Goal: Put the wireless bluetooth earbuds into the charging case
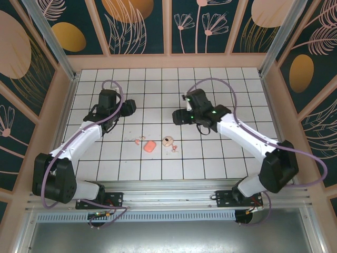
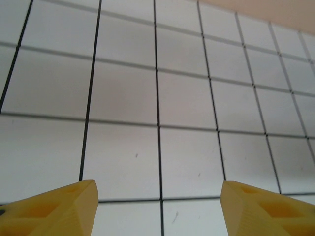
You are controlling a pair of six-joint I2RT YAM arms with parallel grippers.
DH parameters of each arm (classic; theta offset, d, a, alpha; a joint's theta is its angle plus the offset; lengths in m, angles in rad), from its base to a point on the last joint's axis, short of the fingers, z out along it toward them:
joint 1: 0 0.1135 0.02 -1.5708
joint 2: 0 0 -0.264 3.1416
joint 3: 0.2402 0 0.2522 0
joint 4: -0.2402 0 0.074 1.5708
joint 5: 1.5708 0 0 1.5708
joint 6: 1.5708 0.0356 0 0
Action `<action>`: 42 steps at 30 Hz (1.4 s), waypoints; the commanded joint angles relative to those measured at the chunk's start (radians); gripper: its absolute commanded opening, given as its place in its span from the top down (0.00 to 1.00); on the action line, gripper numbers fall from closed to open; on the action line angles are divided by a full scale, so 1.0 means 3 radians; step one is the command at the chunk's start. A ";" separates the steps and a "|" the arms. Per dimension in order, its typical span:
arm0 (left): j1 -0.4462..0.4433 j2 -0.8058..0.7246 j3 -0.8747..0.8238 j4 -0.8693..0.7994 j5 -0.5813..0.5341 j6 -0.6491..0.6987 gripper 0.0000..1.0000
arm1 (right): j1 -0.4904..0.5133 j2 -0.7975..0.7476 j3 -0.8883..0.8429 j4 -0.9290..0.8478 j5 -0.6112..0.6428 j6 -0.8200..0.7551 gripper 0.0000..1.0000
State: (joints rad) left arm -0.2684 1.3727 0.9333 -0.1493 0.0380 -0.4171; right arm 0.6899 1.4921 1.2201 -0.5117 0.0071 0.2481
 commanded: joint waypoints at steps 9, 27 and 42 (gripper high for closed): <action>0.0013 -0.0072 -0.0182 -0.0441 0.0031 -0.0007 0.32 | 0.0630 0.0950 0.0244 -0.0725 0.0058 -0.0575 0.22; 0.0013 -0.0058 -0.0185 -0.0387 0.0141 -0.0021 0.33 | 0.0692 0.1482 0.0449 -0.0350 0.0125 -0.0832 0.21; 0.0014 -0.0077 -0.0264 -0.0316 0.0252 -0.0027 0.32 | 0.0510 0.1725 0.0481 -0.0143 -0.0076 -0.0843 0.28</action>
State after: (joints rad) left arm -0.2684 1.3621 0.8665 -0.2577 0.0963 -0.4171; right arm 0.8581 1.9842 1.3403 -0.5858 0.0143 0.0048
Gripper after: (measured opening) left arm 0.676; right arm 0.738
